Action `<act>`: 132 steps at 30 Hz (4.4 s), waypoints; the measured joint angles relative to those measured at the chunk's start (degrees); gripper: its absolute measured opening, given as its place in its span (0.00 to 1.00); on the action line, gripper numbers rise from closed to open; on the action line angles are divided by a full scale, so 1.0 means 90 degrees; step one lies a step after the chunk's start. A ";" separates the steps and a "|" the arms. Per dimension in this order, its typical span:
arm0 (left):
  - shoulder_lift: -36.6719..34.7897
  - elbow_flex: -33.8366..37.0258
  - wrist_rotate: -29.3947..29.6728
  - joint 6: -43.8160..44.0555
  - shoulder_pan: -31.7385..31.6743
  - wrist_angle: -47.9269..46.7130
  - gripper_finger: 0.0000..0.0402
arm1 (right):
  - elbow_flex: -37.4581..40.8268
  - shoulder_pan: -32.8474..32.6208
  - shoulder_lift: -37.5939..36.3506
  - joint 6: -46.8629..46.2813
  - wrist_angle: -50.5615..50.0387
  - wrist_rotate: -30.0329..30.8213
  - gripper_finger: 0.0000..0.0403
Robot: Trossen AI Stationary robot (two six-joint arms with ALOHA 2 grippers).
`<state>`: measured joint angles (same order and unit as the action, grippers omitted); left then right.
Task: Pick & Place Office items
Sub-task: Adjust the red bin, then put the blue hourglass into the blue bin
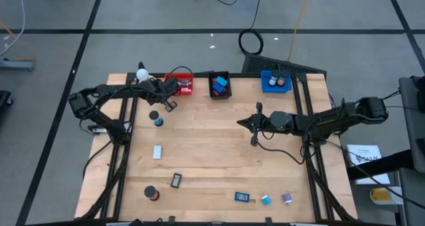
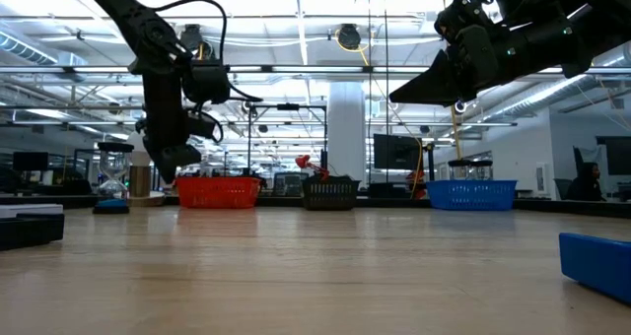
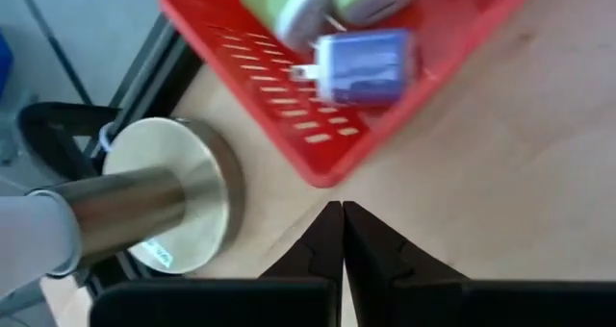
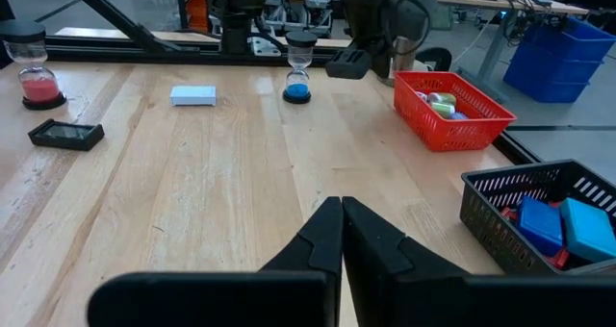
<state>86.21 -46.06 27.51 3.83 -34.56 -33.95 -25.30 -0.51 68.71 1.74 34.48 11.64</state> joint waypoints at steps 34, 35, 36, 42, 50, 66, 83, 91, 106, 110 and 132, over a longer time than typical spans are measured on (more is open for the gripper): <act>-0.1788 0.0630 0.0098 0.0643 0.2513 0.1678 0.04 | 0.0000 0.0001 0.0000 -0.0242 -0.0005 0.0000 0.01; -0.1882 0.0772 0.0047 0.0566 0.2680 0.2055 0.04 | 0.0000 0.0000 0.0000 -0.0404 -0.0003 0.0000 0.01; -0.1975 0.0937 -0.0037 0.0473 0.2831 0.2413 0.03 | 0.0000 0.0002 0.0000 -0.0538 -0.0005 0.0000 0.01; -0.2144 0.2109 -0.1650 -0.0201 0.3473 0.5436 0.03 | 0.0000 0.0002 -0.0001 -0.0634 -0.0014 0.0000 0.01; -0.1994 0.2569 -0.2695 0.0592 0.3805 0.6453 0.06 | 0.0000 0.0002 -0.0001 -0.0782 0.0000 0.0007 0.01; -0.2778 0.2555 -0.1704 0.0555 0.5494 0.5679 0.02 | 0.0000 0.0029 -0.0002 -0.1092 0.0329 -0.0331 0.01; -0.3861 0.0998 -0.0319 0.3220 0.6240 -0.0109 0.09 | 0.0000 0.0005 0.0022 -0.0906 0.0386 -0.0314 0.01; -0.3854 0.0886 -0.0248 0.4026 0.6135 -0.1167 0.28 | 0.0000 0.0005 0.0022 -0.0906 0.0384 -0.0308 0.01; -0.3855 0.0886 -0.0848 0.4278 0.4640 -0.2082 0.75 | 0.0000 0.0005 0.0022 -0.0928 0.0381 -0.0308 0.01; -0.3854 0.0803 -0.1076 0.4125 0.4392 -0.2451 0.81 | 0.0000 0.0005 0.0024 -0.0928 0.0381 -0.0308 0.01; -0.3281 0.0391 -0.1152 0.2744 0.2197 -0.2966 0.82 | 0.0000 0.0002 0.0024 -0.0950 0.0318 -0.0308 0.01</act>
<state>56.69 -42.54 17.14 28.53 -14.79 -60.65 -25.30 -0.49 68.93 -6.81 37.34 8.86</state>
